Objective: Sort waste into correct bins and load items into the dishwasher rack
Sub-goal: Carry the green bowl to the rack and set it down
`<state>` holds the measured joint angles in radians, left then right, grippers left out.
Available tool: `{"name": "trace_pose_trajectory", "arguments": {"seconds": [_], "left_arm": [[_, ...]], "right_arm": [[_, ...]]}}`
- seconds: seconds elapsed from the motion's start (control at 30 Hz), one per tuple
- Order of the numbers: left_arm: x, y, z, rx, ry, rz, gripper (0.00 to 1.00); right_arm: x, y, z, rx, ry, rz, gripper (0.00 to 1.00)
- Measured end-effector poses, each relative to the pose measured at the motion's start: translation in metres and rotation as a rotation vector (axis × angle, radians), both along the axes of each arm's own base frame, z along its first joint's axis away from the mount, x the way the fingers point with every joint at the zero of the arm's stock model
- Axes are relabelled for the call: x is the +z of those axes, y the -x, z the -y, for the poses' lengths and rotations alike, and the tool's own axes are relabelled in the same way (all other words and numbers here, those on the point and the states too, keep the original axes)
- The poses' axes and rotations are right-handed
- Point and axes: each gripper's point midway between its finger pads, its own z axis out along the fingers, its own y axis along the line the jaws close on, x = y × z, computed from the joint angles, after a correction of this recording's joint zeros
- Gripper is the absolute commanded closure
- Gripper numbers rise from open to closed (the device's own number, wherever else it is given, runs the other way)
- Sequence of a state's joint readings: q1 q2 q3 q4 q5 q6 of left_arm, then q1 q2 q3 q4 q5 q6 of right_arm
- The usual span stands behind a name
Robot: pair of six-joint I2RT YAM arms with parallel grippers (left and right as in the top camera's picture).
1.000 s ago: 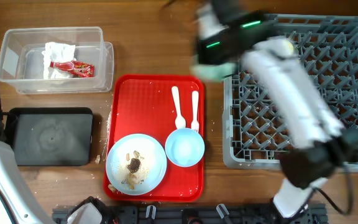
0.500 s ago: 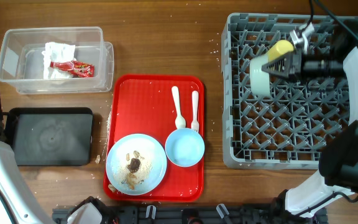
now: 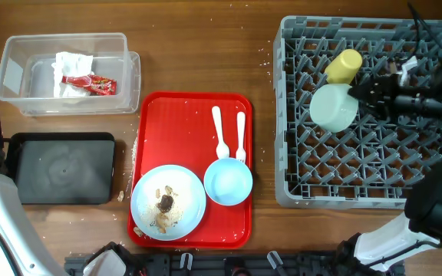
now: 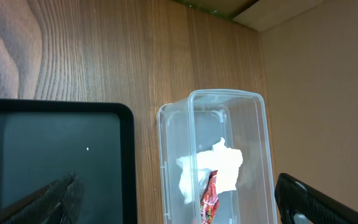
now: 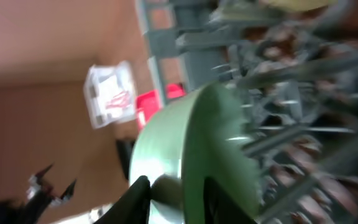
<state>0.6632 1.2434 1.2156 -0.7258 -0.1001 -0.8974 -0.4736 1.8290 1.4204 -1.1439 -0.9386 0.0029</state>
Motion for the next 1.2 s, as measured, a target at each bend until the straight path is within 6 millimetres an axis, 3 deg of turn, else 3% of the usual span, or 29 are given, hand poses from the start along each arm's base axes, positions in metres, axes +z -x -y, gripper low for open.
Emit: {"name": "trace_pose_trajectory", "arguments": {"seconds": [0.1, 0.13, 0.17, 0.2, 0.27, 0.3, 0.37, 0.43, 0.47, 0.53, 0.6, 0.67, 0.8, 0.9, 1.07, 1.2], "left_arm": [[0.0, 0.0, 0.0, 0.0, 0.0, 0.0, 0.0], [0.0, 0.0, 0.0, 0.0, 0.0, 0.0, 0.0], [0.0, 0.0, 0.0, 0.0, 0.0, 0.0, 0.0], [0.0, 0.0, 0.0, 0.0, 0.0, 0.0, 0.0], [0.0, 0.0, 0.0, 0.0, 0.0, 0.0, 0.0], [0.0, 0.0, 0.0, 0.0, 0.0, 0.0, 0.0], [0.0, 0.0, 0.0, 0.0, 0.0, 0.0, 0.0], [0.0, 0.0, 0.0, 0.0, 0.0, 0.0, 0.0], [0.0, 0.0, 0.0, 0.0, 0.0, 0.0, 0.0], [0.0, 0.0, 0.0, 0.0, 0.0, 0.0, 0.0], [0.0, 0.0, 0.0, 0.0, 0.0, 0.0, 0.0], [0.0, 0.0, 0.0, 0.0, -0.001, 0.001, 0.0], [0.0, 0.0, 0.0, 0.0, 0.0, 0.0, 0.0], [0.0, 0.0, 0.0, 0.0, 0.0, 0.0, 0.0], [0.0, 0.0, 0.0, 0.0, 0.0, 0.0, 0.0], [0.0, 0.0, 0.0, 0.0, 0.0, 0.0, 0.0]], "right_arm": [[-0.002, 0.013, 0.044, -0.137, 0.246, -0.144, 0.57], [0.006, 0.018, 0.055, -0.182, 0.329, -0.166, 0.51], [0.022, 0.022, 0.063, -0.226, 0.399, -0.153, 0.36], [0.042, 0.026, 0.066, -0.266, 0.46, -0.118, 0.31], [0.075, 0.032, 0.055, -0.282, 0.536, -0.036, 0.26], [0.09, 0.034, 0.039, -0.261, 0.562, 0.011, 0.25], [0.1, 0.032, 0.014, -0.199, 0.579, 0.06, 0.28], [0.09, 0.026, 0.001, -0.171, 0.61, 0.034, 0.43], [0.084, 0.024, -0.003, -0.164, 0.627, 0.012, 0.54], [0.06, 0.021, -0.002, -0.171, 0.671, -0.076, 0.81], [0.028, 0.015, -0.001, -0.155, 0.673, -0.148, 0.95], [-0.005, 0.001, -0.014, -0.081, 0.638, -0.18, 0.96], [-0.037, -0.01, -0.05, 0.045, 0.602, -0.197, 0.96], [-0.064, -0.005, -0.047, 0.039, 0.637, -0.298, 0.96], [-0.064, -0.002, -0.042, -0.006, 0.682, -0.339, 0.96], [-0.053, -0.009, -0.03, -0.029, 0.74, -0.322, 0.96]]}}
